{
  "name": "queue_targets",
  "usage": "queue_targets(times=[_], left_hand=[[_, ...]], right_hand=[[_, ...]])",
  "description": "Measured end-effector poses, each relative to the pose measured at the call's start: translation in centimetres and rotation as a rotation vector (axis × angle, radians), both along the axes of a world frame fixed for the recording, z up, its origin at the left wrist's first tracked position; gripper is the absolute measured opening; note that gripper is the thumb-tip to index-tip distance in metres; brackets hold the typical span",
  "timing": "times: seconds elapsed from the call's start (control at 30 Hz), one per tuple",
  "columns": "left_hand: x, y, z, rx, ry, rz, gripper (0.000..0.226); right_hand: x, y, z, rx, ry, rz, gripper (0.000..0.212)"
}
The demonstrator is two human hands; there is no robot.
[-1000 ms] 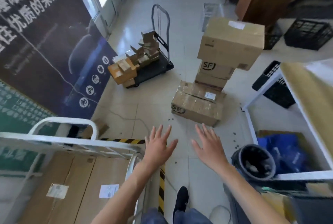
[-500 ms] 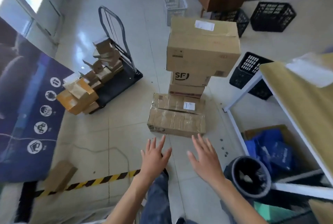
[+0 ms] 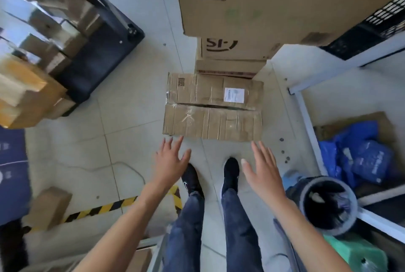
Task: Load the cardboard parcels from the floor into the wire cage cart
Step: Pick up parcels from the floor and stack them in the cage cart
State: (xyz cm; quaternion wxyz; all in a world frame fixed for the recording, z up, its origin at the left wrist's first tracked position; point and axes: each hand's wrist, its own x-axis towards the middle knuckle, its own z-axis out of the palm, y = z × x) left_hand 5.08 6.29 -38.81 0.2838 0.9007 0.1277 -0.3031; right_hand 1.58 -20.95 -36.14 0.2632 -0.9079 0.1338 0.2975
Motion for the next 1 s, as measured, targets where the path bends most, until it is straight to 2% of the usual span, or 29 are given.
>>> queue_targets(times=[0.1,0.2,0.3,0.37,0.5,0.57,0.67,0.77,0.87,1.0], left_hand=[[4.7,1.4,-8.4,0.078,-0.064,0.076,0.060],[9.0,3.2,-17.6,0.110,-0.030,0.148,0.069],[12.2,5.4,-26.2,-0.015,0.078,0.187,0.079],[13.5,6.6,-30.7,-0.084,0.064,0.264,0.082],[15.1,8.4,-36.4,-0.224,0.005,0.466,0.101],[15.2,8.9,-38.1,-0.295,0.016,0.504,0.099],[13.6,8.7,-38.6,-0.364,0.002,0.555,0.093],[10.0,8.0,-36.5,-0.378,-0.010,0.628,0.086],[5.5,7.7,-31.9,-0.408,0.006,0.687,0.080],[1.2,7.7,-22.4,-0.425,-0.011,0.765,0.068]], right_hand=[[3.6,-2.6,-9.1,-0.032,0.037,-0.013,0.068],[6.7,-5.2,-18.2,-0.052,0.059,-0.082,0.070],[9.8,-7.6,-26.2,-0.049,0.073,-0.186,0.074],[11.6,-8.9,-30.6,-0.023,0.105,-0.309,0.084],[14.6,-11.2,-36.9,0.082,0.148,-0.501,0.110],[15.3,-11.8,-38.7,0.117,0.154,-0.554,0.117],[14.9,-11.9,-39.1,0.203,0.158,-0.649,0.120],[12.9,-11.8,-36.3,0.197,0.138,-0.679,0.113],[10.3,-11.5,-30.7,0.156,0.098,-0.681,0.108],[7.4,-10.7,-20.6,0.081,0.103,-0.624,0.107]])
